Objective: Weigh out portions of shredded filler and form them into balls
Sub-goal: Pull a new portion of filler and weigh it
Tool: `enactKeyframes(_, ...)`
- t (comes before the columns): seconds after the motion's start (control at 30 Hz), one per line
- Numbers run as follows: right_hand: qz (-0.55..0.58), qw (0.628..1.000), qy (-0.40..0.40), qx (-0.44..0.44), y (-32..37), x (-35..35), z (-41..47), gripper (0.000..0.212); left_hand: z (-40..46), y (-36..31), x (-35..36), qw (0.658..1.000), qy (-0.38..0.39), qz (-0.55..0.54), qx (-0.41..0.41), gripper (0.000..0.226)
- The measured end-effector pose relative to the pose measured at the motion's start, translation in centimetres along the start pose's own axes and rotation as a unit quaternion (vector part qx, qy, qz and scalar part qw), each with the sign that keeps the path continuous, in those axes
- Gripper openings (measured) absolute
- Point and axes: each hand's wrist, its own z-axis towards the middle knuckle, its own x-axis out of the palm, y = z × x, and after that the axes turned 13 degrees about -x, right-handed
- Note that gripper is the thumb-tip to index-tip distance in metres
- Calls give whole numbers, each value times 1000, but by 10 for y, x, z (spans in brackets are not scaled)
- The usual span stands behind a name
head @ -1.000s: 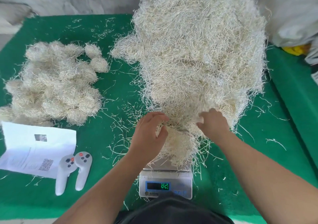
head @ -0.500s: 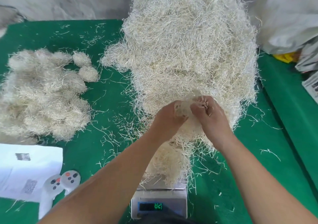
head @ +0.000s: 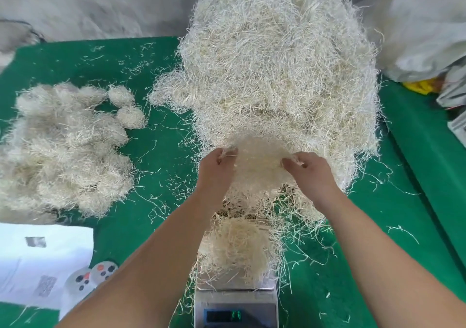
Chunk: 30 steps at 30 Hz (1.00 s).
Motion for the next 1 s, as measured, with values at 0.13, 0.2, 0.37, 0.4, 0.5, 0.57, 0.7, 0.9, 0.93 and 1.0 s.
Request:
enactKeyframes(0.13, 139, 972, -106, 159, -3, -13, 18, 25, 8, 1, -25, 997, -64, 2, -37, 15)
enactKeyframes(0.2, 217, 941, -124, 228, -7, -23, 26, 22, 9, 1, -38, 997, -55, -17, -46, 25)
enactKeyframes(0.37, 343, 885, -141, 283, -14, -24, 38, 19, 15, -4, -47, 978, -136, -123, -102, 28)
enactKeyframes(0.4, 380, 859, -164, 302, -15, -26, 39, 17, 21, -2, -51, 966, -182, -149, -111, 38)
enactKeyframes(0.5, 428, 818, -243, 298, -14, -41, 38, 21, 29, -6, -62, 966, -199, -144, -85, 50)
enactKeyframes(0.57, 372, 865, -242, 232, -1, -45, 35, 25, 28, -10, -61, 977, -180, 82, -83, 57)
enactKeyframes(0.7, 157, 980, -116, 44, 50, -33, 22, 30, 8, -5, -27, 913, -114, 391, -26, 113)
enactKeyframes(0.9, 31, 985, 99, -135, 87, -8, 5, 21, -21, -28, 17, 923, 70, 321, 202, 50)
enactKeyframes(0.93, 30, 983, 104, -148, 83, -6, 3, 34, -25, -31, 22, 961, 89, 234, 121, 39)
enactKeyframes(1.0, 41, 981, 118, -148, 72, -3, 1, 77, -34, -35, 21, 993, 92, 47, 55, 24)
